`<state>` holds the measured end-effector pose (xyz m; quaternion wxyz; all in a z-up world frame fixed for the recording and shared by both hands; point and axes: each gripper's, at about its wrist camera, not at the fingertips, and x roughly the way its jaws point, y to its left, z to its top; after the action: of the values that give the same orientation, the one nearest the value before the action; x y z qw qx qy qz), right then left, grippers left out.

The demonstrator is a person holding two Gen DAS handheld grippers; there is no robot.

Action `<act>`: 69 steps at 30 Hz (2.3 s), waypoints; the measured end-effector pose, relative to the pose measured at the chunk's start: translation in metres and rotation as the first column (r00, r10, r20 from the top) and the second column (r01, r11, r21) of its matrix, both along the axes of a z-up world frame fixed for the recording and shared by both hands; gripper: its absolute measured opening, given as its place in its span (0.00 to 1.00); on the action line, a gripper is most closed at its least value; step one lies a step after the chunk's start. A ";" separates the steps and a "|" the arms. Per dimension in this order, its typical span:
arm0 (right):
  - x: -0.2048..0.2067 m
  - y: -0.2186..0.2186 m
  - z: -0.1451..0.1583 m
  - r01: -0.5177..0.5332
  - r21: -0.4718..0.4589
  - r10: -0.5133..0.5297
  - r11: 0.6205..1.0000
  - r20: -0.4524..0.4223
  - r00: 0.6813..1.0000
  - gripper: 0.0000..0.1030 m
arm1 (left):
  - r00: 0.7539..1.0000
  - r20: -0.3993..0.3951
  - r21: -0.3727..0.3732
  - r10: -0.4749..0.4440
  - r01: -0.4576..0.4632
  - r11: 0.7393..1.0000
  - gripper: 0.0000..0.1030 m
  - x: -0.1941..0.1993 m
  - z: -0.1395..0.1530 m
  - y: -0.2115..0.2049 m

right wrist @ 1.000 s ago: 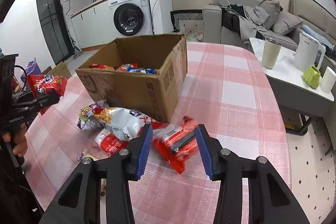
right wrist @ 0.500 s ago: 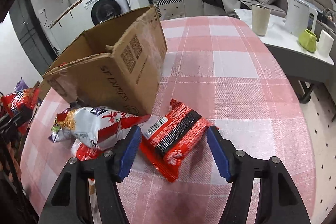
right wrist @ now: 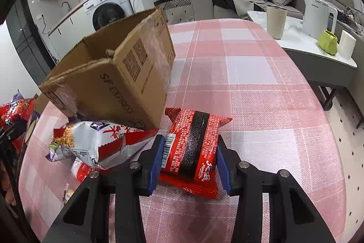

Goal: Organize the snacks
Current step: 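Carry the red chip bag and red noodle pack over the box with both grippers, then open both grippers to drop the packs into the box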

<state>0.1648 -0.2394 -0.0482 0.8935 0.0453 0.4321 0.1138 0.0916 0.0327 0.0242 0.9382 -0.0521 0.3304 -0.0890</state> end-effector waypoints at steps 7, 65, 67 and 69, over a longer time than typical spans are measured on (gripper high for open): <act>-0.018 -0.014 0.030 0.013 0.050 -0.018 0.999 0.100 0.995 0.42 | 0.999 0.035 -0.013 -0.002 0.003 1.000 0.47 0.001 0.014 -0.005; 0.038 0.092 0.090 -0.200 0.064 0.181 0.978 0.226 0.957 0.42 | 0.996 0.050 0.087 0.073 -0.077 0.993 0.47 0.138 0.004 -0.032; 0.037 0.094 0.090 -0.205 0.046 0.189 0.978 0.229 0.955 0.42 | 0.997 0.040 0.093 0.064 -0.067 0.993 0.47 0.139 0.001 -0.033; 0.032 0.094 0.092 -0.207 0.027 0.194 0.978 0.243 0.950 0.43 | 0.997 0.040 0.107 0.062 -0.066 0.992 0.48 0.138 0.001 -0.033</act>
<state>0.1970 -0.1453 0.0439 0.9212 0.0105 0.3207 0.2198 0.2297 -0.0008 0.0248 0.9479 -0.0102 0.3158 -0.0416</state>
